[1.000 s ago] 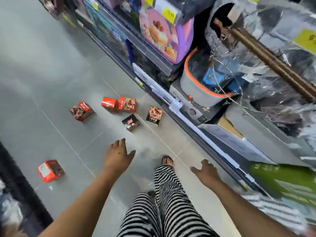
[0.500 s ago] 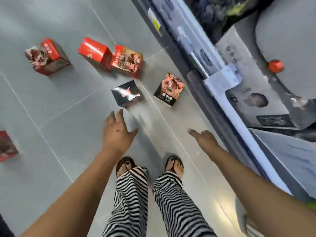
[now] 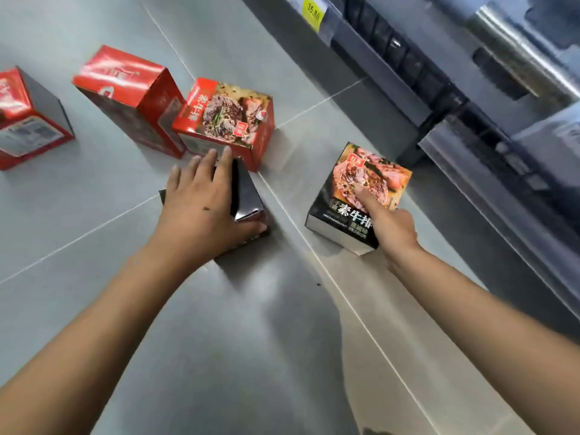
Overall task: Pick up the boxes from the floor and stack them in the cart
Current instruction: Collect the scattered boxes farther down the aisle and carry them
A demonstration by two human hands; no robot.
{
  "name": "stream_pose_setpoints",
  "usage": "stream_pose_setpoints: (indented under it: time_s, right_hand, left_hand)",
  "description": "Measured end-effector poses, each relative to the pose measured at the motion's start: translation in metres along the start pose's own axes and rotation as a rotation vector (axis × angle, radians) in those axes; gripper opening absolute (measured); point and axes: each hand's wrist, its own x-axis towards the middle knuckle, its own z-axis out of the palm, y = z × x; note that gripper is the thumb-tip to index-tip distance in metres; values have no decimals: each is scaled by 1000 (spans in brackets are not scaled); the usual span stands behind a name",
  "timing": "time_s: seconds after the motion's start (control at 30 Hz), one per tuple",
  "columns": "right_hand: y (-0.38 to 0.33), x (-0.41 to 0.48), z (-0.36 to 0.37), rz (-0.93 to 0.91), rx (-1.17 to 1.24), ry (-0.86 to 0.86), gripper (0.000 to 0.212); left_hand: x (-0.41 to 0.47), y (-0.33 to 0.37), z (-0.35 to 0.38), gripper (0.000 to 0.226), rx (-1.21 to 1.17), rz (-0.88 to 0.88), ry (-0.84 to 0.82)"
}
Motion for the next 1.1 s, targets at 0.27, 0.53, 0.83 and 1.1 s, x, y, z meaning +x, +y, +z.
stream_pose_setpoints:
  time_s: [0.27, 0.53, 0.83, 1.1]
  right_hand:
    - [-23, -4, 6, -53, 273, -127, 64]
    - [-35, -20, 13, -145, 227, -244, 42]
    - [-58, -37, 5, -155, 167, -357, 33]
    - [-65, -33, 7, -430, -195, -134, 86]
  left_hand:
    - [3, 2, 5, 112, -19, -5, 83]
    - [0, -2, 13, 105, -23, 15, 148]
    - [1, -6, 10, 104, 7, 75, 132]
    - [-1, -11, 6, 106, 137, 91, 88]
